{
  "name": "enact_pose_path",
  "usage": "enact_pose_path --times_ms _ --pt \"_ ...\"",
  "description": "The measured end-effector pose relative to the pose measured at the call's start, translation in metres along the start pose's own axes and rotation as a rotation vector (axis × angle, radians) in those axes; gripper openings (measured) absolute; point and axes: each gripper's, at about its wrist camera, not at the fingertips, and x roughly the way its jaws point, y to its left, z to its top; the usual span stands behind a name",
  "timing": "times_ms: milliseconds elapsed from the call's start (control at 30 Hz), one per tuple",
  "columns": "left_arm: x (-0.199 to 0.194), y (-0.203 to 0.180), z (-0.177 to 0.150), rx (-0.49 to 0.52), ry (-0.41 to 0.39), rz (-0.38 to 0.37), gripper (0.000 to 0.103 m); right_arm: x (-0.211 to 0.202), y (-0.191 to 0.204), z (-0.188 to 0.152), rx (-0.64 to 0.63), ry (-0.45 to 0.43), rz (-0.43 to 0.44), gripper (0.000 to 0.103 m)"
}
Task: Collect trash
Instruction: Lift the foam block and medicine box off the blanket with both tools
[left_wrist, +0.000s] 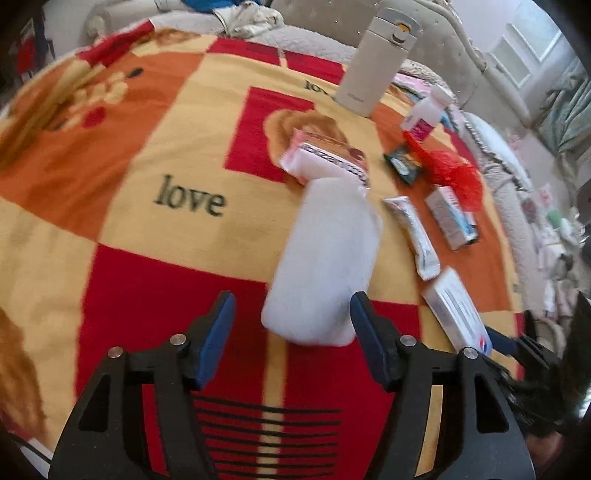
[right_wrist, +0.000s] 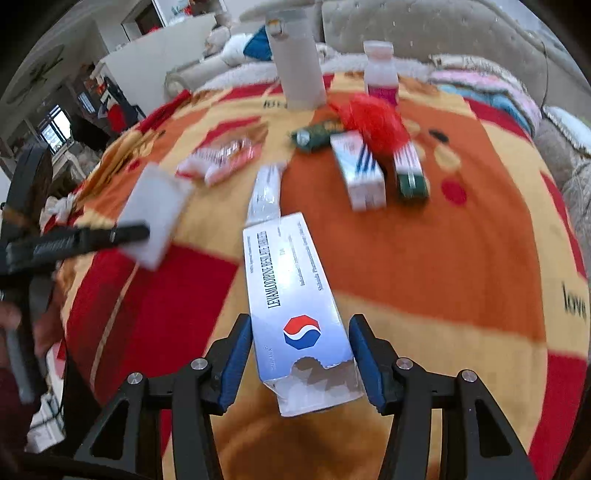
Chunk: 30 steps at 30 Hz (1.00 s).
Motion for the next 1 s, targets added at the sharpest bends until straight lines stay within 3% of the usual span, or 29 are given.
enact_pose_path --times_ms 100,133,367,567,633,800,1000 --pt "0.001 0.000 0.000 0.011 -0.002 0.016 0.064 -0.004 0.005 0.001 -0.003 -0.030 0.003 0.073" --pt "0.001 -0.001 0.000 0.018 -0.006 0.023 0.064 -0.004 0.007 0.003 -0.009 -0.041 -0.006 0.074" --pt "0.010 -0.012 0.012 0.053 -0.049 0.079 0.068 0.020 0.020 0.016 -0.061 -0.032 -0.076 0.075" --pt "0.028 -0.034 0.017 0.144 -0.027 0.093 0.068 0.030 0.020 0.015 -0.083 -0.044 -0.103 0.075" --pt "0.031 -0.038 0.016 0.161 -0.008 0.085 0.068 0.029 0.020 0.014 -0.092 -0.044 -0.104 0.075" --pt "0.022 -0.033 0.015 0.132 -0.019 -0.023 0.068 0.027 0.017 0.011 -0.092 -0.047 -0.094 0.075" --pt "0.031 -0.035 0.012 0.154 0.006 0.028 0.068 0.027 0.015 0.012 -0.080 -0.060 -0.096 0.075"
